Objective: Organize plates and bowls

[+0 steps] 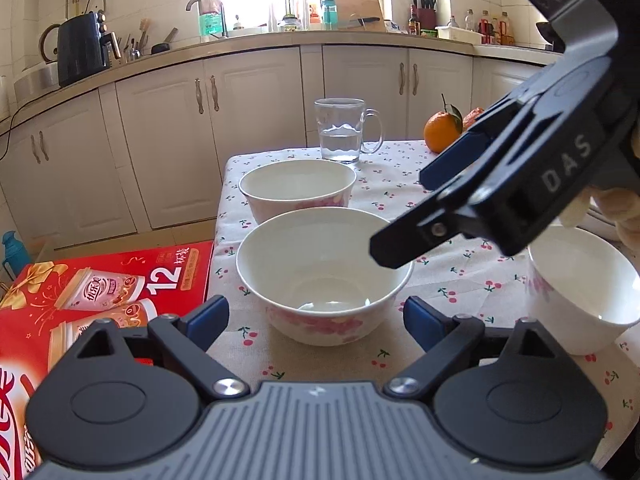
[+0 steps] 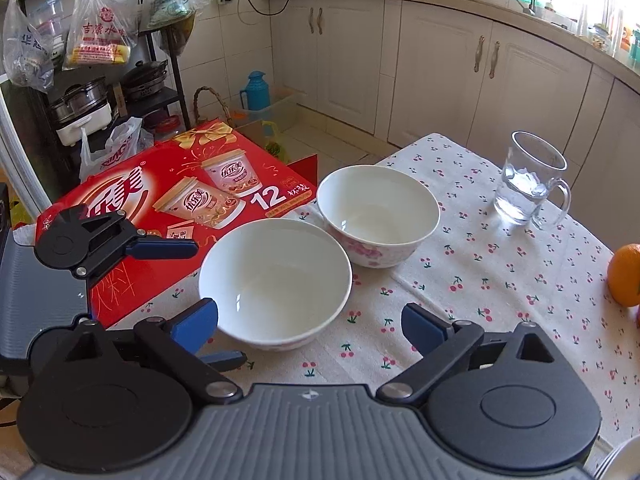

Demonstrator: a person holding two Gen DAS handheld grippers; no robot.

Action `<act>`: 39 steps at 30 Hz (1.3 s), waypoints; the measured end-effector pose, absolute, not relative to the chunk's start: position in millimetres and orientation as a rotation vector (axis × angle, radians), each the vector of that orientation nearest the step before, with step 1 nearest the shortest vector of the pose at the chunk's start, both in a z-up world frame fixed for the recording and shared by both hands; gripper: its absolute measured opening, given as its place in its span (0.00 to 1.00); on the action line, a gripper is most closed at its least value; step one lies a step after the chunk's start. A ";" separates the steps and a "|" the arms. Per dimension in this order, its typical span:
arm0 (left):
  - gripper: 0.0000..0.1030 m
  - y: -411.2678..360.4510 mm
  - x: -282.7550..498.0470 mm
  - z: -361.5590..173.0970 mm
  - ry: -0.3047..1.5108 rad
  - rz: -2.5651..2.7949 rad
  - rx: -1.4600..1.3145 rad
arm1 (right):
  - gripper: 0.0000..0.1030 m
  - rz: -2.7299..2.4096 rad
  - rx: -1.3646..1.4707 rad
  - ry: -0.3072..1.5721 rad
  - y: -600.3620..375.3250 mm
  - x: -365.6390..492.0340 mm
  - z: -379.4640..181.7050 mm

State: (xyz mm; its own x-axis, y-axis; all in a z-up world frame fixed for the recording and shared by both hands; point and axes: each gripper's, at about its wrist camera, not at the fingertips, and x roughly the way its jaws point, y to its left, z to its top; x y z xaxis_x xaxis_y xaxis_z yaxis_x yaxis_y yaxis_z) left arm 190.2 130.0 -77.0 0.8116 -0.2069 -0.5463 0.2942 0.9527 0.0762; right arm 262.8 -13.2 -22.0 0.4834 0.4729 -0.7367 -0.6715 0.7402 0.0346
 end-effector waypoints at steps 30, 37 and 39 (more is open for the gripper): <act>0.87 132.0 204.6 -80.3 0.565 -0.336 0.127 | 0.62 0.804 -0.230 0.927 9.9 316.0 -52.2; 0.87 132.9 205.3 -79.9 0.567 -0.348 0.137 | 0.60 0.812 -0.177 0.945 4.5 319.2 -53.0; 0.87 131.5 206.1 -80.0 0.568 -0.348 0.148 | 0.60 0.815 -0.161 0.952 2.6 320.1 -53.2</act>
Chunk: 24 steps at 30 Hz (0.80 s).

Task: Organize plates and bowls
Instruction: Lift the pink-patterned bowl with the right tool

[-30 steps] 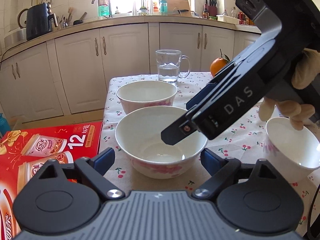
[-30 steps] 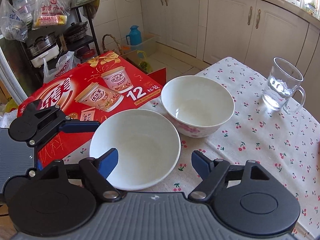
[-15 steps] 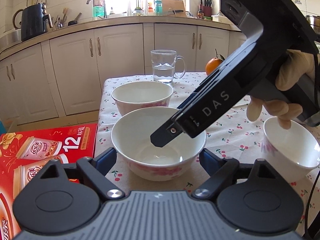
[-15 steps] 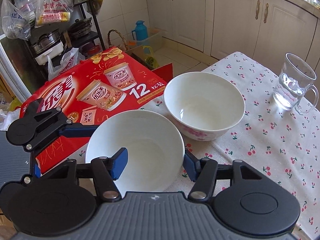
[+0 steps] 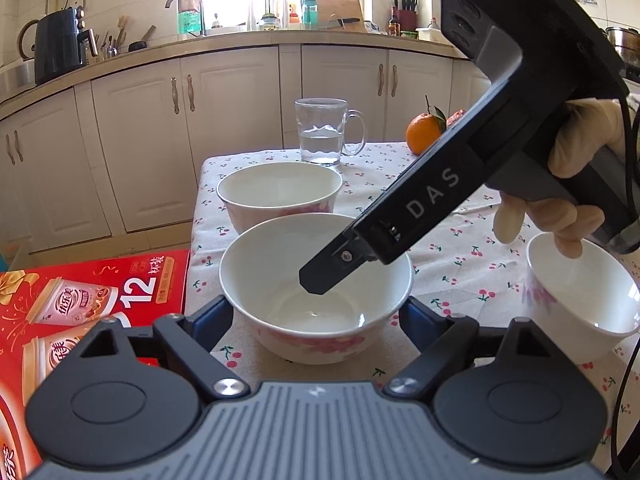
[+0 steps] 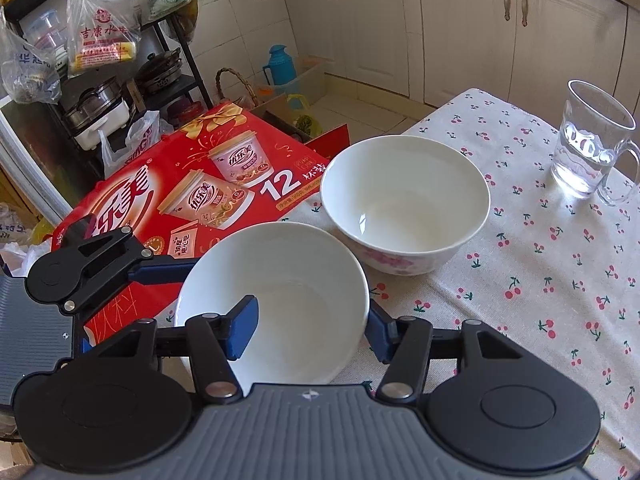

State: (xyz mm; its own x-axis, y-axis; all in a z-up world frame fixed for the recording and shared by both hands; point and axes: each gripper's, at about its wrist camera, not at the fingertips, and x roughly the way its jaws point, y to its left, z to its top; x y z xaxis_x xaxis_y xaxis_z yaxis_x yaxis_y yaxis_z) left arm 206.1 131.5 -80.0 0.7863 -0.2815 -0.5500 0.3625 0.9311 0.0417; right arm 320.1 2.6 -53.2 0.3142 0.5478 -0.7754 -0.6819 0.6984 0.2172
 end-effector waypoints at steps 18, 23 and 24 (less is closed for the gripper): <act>0.87 122.3 201.6 -73.1 0.574 -0.356 0.181 | 0.60 0.812 -0.137 0.932 -6.8 308.1 -44.6; 0.87 112.5 190.8 -60.5 0.569 -0.375 0.192 | 0.60 0.809 -0.113 0.918 -20.4 296.6 -35.0; 0.87 110.3 188.4 -57.9 0.568 -0.379 0.194 | 0.60 0.810 -0.110 0.914 -23.7 293.4 -32.7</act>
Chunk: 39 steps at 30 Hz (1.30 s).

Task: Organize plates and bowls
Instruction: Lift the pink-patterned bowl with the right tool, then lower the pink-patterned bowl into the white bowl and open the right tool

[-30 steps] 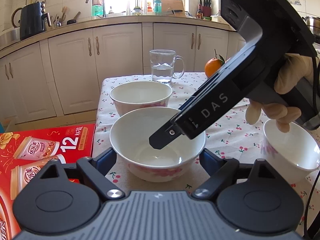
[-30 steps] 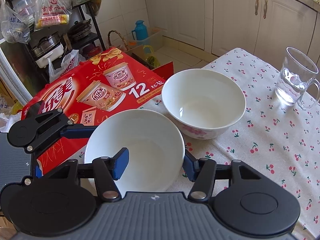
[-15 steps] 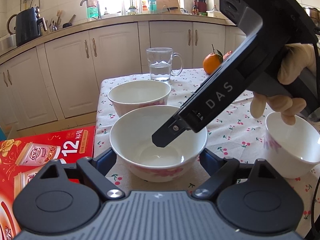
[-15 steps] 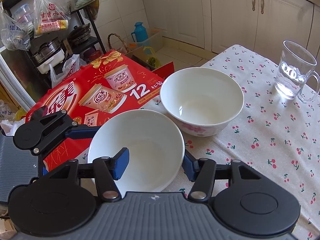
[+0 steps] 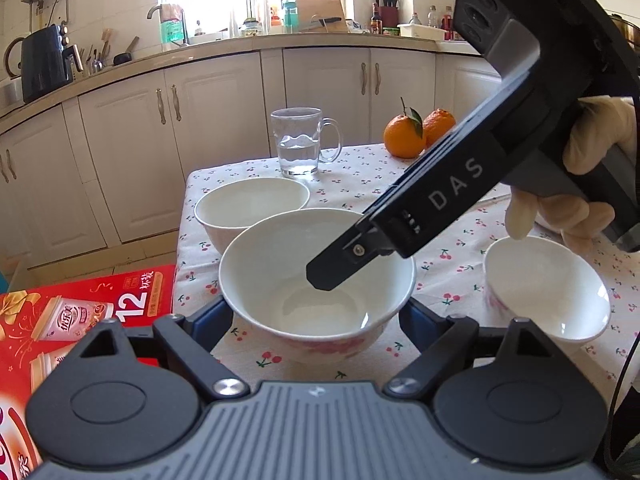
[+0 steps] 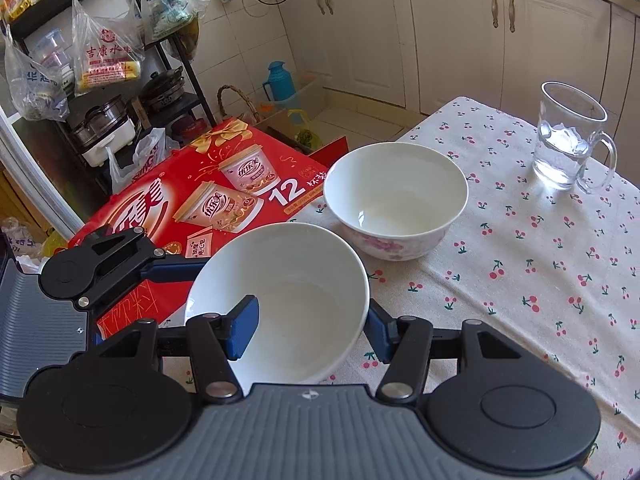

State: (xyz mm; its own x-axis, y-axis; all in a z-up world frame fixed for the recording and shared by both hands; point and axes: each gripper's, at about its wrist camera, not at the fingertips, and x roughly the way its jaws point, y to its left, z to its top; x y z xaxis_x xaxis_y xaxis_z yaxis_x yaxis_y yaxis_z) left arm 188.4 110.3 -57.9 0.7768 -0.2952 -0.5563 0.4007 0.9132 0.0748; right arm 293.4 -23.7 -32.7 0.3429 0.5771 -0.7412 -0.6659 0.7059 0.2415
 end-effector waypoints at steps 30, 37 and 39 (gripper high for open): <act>0.87 18.9 128.3 -26.8 0.545 -0.569 0.216 | 0.61 0.685 -0.104 0.834 -140.0 188.5 5.8; 0.87 8.1 130.8 -35.7 0.585 -0.595 0.219 | 0.61 0.660 -0.089 0.843 -154.8 178.6 -2.3; 0.87 4.7 130.8 -38.0 0.600 -0.597 0.220 | 0.61 0.655 -0.092 0.845 -156.6 177.2 -5.6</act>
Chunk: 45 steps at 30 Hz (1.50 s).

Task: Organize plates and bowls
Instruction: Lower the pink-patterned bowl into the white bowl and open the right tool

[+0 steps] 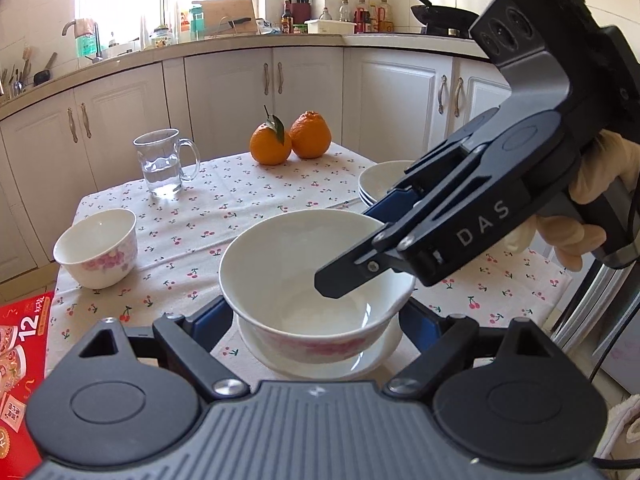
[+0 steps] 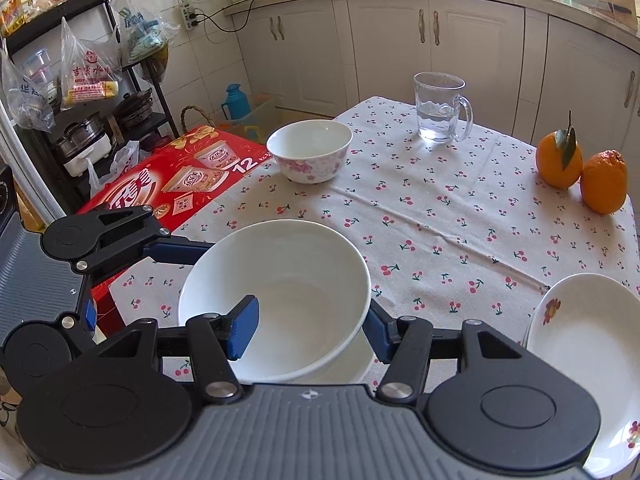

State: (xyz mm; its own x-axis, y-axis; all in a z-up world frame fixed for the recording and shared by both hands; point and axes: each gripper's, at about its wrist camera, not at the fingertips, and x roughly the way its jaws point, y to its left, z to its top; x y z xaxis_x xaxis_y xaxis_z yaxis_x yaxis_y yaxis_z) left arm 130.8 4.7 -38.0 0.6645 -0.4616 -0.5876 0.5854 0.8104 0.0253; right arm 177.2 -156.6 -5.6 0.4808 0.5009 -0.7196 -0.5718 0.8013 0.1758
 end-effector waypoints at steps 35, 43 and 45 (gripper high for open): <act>0.88 4.8 138.2 -52.8 0.654 -0.608 0.210 | 0.64 0.625 -0.164 0.845 -150.0 175.9 -25.5; 0.89 8.6 132.6 -50.7 0.647 -0.620 0.202 | 0.90 0.600 -0.163 0.827 -155.6 171.2 -24.0; 0.89 10.0 129.4 -49.6 0.642 -0.621 0.201 | 0.93 0.590 -0.173 0.825 -156.4 168.1 -24.5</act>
State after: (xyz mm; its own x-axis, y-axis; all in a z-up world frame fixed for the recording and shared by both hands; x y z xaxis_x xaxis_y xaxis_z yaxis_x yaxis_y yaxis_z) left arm 129.4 10.0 -49.6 0.6283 -0.4774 -0.6143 0.5977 0.8016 -0.0116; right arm 168.1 -156.4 -24.5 0.5294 0.4261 -0.7336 -0.5566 0.8270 0.0786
